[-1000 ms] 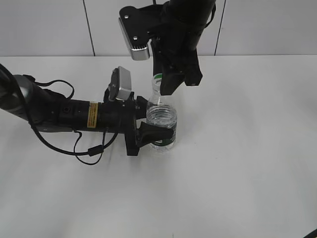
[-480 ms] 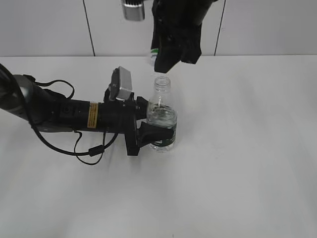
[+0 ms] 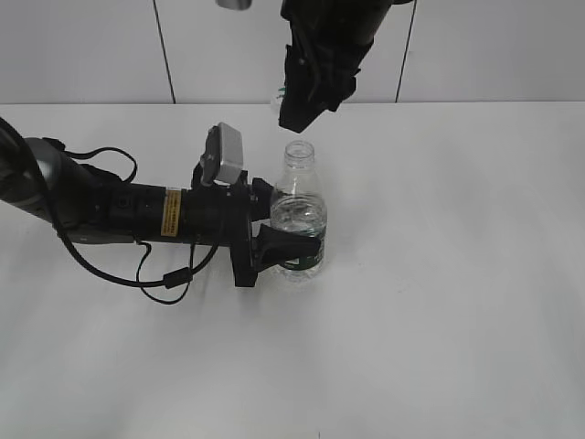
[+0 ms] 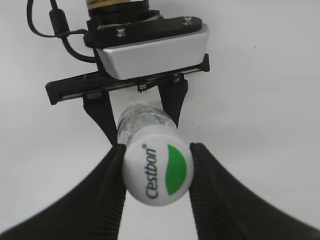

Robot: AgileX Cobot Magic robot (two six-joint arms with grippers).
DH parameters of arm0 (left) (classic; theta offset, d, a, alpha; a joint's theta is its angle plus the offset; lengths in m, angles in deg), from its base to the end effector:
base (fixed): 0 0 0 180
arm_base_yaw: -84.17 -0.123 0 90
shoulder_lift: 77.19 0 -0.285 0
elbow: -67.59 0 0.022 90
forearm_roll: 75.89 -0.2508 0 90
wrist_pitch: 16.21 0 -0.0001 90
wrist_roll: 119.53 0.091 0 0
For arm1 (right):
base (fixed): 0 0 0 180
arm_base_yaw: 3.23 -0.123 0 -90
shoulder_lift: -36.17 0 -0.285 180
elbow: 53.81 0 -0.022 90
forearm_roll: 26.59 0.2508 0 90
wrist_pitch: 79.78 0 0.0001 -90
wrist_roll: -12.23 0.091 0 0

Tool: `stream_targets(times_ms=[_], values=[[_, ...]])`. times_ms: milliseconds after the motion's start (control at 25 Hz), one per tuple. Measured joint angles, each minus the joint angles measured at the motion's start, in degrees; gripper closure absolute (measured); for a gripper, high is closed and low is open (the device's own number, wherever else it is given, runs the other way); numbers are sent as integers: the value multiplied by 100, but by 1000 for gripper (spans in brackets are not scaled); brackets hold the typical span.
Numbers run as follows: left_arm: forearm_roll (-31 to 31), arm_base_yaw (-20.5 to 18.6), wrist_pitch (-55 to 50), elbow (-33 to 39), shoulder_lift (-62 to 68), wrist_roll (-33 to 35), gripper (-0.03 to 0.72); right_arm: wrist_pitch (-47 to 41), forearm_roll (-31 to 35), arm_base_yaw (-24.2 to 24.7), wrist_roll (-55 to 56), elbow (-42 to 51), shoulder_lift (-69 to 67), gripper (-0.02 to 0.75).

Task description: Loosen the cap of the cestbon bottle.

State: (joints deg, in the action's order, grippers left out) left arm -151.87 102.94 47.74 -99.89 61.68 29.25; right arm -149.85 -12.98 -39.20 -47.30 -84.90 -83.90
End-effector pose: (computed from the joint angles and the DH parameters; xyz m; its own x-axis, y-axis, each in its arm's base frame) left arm 0.3443 -0.2008 0.0751 -0.0685 0.2755 -0.9589 0.9927 0.1147 -0.0379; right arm 0.3326 0.2663 0.3135 0.0877 -0.9211 -0.3792 -0.9834 -0.0193 -0.1806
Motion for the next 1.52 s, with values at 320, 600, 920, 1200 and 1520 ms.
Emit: stream_targets(times_ms=[320, 600, 920, 1200, 1520], values=[[0, 0, 1, 0, 0, 0, 276, 0, -685, 0, 2462, 0, 202, 444], [0, 0, 1, 0, 0, 0, 276, 0, -975, 351, 3878, 0, 201, 444], [-6, 0, -14, 0, -13, 0, 276, 0, -902, 1320, 4702, 42, 201, 444], [-36, 0, -84, 0, -52, -7, 276, 4, -651, 1851, 4758, 628, 201, 444], [-36, 5, -84, 0, -52, -18, 276, 371, -494, 2148, 4784, 1779, 201, 444]])
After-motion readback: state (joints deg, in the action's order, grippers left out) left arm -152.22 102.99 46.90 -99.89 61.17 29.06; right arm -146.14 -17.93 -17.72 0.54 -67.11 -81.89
